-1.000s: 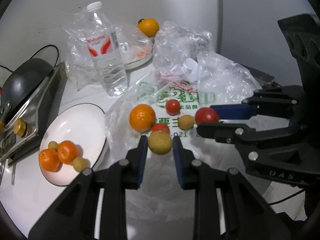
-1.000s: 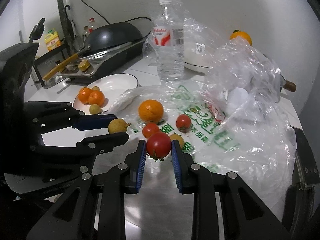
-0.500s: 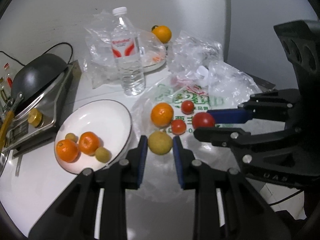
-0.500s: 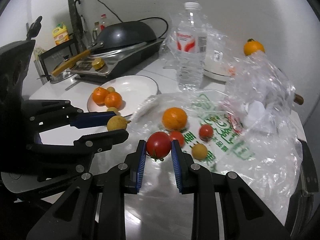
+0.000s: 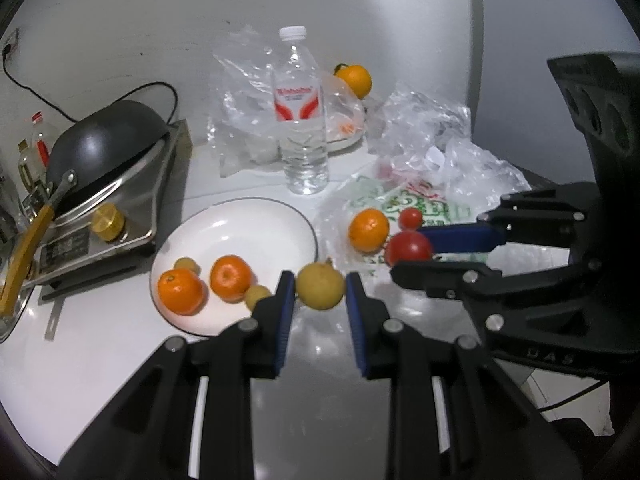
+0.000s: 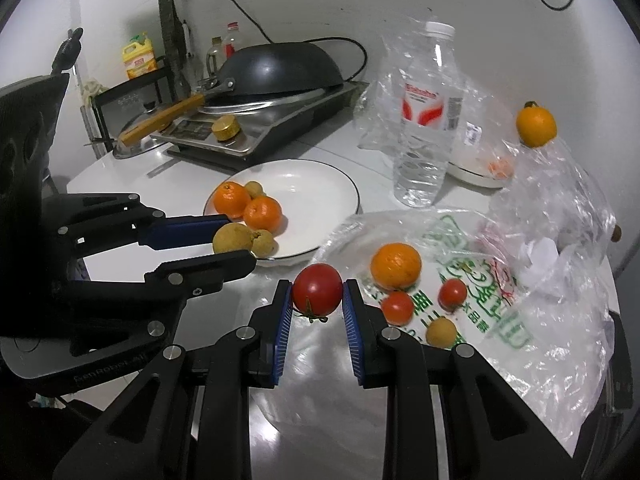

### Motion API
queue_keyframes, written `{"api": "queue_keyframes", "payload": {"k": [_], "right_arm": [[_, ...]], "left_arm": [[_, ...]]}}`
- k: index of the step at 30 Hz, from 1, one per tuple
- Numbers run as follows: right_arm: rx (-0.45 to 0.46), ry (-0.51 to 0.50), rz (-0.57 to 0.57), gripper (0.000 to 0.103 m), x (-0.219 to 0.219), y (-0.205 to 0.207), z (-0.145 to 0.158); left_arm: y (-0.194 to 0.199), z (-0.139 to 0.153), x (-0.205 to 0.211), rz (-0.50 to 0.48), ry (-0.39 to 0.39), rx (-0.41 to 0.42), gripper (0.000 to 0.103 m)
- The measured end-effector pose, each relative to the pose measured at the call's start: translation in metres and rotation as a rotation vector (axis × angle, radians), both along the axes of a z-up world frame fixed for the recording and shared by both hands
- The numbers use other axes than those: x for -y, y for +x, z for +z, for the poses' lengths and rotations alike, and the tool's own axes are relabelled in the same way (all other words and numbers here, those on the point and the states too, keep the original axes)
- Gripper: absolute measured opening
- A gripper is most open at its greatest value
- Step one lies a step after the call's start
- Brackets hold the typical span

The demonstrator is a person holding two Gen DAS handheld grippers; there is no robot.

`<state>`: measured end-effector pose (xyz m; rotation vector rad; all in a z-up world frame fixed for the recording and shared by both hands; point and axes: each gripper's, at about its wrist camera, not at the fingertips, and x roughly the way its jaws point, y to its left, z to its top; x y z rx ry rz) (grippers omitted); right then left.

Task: Organize fruits
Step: 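Carry the tomato and yellow fruit in both tools over the white plate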

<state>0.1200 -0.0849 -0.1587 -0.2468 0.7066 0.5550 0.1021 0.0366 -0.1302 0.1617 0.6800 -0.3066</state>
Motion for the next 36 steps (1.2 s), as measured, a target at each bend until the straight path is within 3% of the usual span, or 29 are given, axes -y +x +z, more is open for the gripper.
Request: {"api": "queue_keyframes", "payload": {"k": [22,36], "right_arm": [[0.01,-0.035,0.044,0.027,-0.039,0.012,0.005],[0.015,-0.035,0.059,0.027,-0.059,0.042,0.007]], "left_arm": [[0.007,0.003,-0.039,0.053,-0.024,0.022,0.026],[0.033,0.005,-0.069,0.091,-0.02,0.049,0.026]]}}
